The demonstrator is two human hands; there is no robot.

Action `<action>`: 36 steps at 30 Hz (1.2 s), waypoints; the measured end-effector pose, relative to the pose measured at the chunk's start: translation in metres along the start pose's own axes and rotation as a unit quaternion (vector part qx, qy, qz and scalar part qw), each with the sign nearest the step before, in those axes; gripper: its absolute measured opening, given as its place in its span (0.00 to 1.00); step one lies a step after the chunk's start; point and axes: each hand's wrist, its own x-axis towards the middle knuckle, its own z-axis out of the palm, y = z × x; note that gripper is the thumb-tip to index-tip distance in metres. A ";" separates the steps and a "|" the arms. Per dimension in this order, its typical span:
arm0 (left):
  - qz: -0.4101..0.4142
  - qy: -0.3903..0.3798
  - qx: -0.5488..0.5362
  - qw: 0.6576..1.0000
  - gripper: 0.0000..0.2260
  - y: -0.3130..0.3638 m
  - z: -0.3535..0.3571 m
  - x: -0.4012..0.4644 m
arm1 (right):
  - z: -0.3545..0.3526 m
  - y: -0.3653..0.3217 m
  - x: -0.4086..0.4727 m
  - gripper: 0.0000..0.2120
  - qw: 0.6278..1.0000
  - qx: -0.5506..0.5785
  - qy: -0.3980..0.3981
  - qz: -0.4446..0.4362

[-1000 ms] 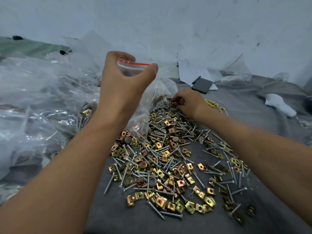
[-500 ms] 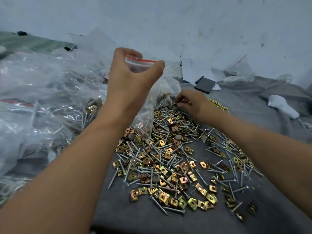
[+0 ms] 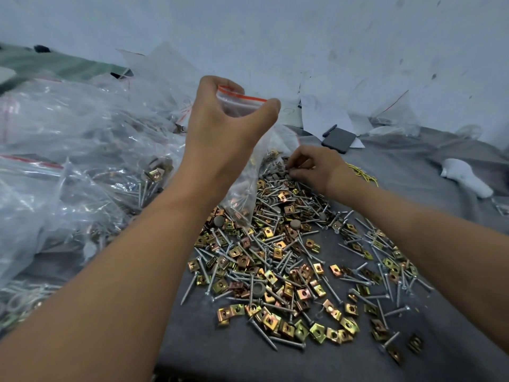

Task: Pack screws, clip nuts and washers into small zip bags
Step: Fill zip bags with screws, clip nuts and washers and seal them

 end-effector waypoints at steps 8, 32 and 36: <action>0.002 -0.002 0.006 1.000 0.20 0.001 0.001 -0.001 | 0.000 0.000 -0.001 0.14 0.999 -0.029 -0.032 0.012; 0.002 -0.015 0.017 1.000 0.20 0.000 0.001 -0.004 | -0.006 -0.019 0.001 0.11 0.987 -0.154 -0.045 -0.029; -0.003 -0.018 0.019 1.000 0.20 0.000 0.001 -0.003 | -0.008 -0.024 0.001 0.09 0.989 -0.139 -0.040 -0.018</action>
